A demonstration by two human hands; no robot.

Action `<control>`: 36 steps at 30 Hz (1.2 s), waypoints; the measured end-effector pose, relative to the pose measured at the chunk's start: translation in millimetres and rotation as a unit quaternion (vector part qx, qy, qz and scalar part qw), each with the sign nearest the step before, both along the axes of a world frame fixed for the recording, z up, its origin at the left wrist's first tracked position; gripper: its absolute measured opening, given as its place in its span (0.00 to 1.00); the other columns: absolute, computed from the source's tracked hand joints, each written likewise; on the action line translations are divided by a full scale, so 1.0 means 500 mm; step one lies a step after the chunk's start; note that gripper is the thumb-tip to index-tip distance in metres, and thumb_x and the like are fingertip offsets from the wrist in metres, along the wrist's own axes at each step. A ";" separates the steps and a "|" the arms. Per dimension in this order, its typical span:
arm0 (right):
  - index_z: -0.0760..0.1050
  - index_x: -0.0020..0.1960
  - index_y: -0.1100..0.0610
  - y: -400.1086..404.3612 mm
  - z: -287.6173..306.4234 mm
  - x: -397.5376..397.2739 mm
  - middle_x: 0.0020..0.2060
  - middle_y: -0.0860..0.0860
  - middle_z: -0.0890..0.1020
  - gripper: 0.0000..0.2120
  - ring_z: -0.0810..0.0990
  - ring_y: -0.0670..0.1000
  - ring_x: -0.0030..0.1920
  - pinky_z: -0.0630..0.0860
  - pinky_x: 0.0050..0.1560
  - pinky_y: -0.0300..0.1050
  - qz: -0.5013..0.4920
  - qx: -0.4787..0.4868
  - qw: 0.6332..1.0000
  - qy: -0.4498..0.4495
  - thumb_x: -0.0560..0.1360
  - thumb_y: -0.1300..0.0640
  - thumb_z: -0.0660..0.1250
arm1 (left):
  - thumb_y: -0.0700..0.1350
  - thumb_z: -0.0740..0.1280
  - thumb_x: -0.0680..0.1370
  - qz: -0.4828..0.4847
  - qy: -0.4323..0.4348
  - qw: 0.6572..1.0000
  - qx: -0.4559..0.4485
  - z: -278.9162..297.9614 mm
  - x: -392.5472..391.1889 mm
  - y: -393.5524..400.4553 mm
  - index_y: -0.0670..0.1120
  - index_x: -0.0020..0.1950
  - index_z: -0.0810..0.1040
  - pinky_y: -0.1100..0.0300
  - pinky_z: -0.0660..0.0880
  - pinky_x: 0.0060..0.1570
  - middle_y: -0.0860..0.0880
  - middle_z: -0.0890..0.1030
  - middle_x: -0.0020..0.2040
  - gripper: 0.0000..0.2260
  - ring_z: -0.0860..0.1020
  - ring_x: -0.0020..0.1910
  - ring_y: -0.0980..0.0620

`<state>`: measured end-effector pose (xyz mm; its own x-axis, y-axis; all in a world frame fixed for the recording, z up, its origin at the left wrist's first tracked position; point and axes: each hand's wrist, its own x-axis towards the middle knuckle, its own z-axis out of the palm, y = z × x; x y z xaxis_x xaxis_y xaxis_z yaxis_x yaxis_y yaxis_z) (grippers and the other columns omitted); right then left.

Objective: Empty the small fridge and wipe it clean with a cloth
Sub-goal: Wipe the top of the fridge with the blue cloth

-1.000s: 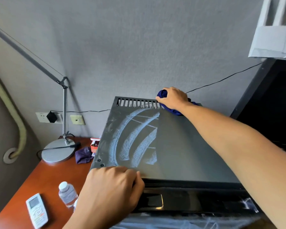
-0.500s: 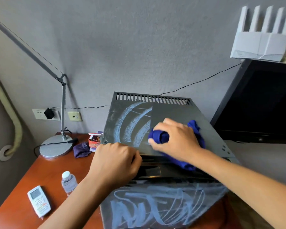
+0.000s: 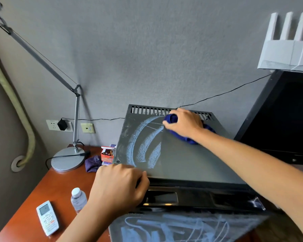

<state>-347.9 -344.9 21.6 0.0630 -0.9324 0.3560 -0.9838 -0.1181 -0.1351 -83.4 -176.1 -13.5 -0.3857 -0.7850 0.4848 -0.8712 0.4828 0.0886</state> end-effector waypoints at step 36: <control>0.78 0.54 0.42 0.099 -0.004 0.075 0.46 0.43 0.79 0.24 0.81 0.53 0.48 0.74 0.45 0.45 0.013 -0.013 1.000 0.006 0.68 0.27 0.64 | 0.53 0.62 0.72 0.054 0.019 0.998 0.004 -0.007 -0.009 -0.002 0.44 0.25 0.67 0.61 0.56 0.25 0.49 0.72 0.22 0.19 0.71 0.20 0.44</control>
